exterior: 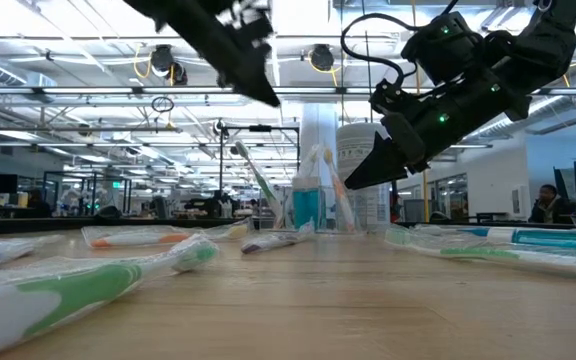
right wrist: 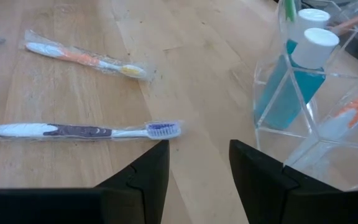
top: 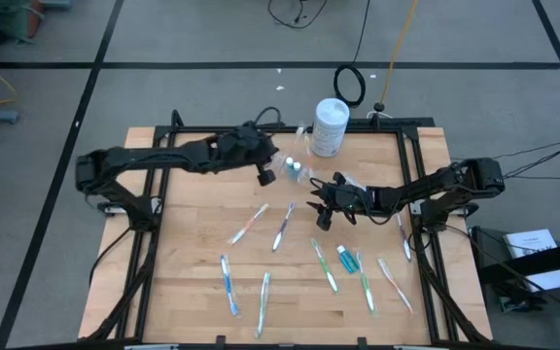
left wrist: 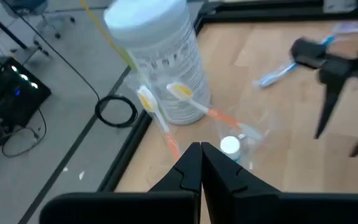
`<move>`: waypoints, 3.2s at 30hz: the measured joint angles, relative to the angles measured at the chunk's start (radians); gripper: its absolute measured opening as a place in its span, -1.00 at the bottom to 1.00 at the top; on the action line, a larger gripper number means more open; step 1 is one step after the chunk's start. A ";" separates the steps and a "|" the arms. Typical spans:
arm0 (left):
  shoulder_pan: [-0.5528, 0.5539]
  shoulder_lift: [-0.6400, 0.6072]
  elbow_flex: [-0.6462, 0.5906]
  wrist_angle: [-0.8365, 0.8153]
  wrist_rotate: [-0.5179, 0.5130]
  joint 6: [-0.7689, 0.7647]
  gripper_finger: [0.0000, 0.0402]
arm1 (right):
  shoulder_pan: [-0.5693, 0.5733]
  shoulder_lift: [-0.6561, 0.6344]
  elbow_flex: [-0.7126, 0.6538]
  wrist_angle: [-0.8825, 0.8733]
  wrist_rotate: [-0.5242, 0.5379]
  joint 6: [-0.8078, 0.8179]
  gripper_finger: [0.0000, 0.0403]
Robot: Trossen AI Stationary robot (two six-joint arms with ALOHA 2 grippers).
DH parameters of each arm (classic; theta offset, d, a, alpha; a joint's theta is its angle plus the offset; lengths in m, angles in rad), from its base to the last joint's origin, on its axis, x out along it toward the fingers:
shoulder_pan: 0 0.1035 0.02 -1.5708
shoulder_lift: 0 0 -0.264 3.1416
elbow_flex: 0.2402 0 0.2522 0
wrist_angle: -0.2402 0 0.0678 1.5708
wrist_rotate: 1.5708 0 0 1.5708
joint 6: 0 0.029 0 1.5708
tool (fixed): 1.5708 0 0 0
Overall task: Pick & Place toothbrushing station
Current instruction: Put the blue toothbrush into the transparent organizer
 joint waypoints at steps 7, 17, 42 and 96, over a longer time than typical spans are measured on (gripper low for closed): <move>-0.011 -0.223 0.000 -0.204 0.002 -0.001 -0.88 | 0.049 -0.116 0.007 -0.046 -0.092 0.016 -0.21; -0.005 -0.442 -0.016 -0.461 0.082 -0.107 -0.79 | 0.161 -0.259 0.009 -0.139 0.023 0.023 -0.21; -0.010 -0.592 -0.473 0.155 0.087 -0.126 -0.79 | -0.196 -0.306 0.009 -0.872 0.155 0.203 0.08; 0.045 -0.591 -0.472 0.044 0.082 -0.179 -0.79 | -0.270 -0.189 0.009 0.629 -0.171 -0.165 -0.95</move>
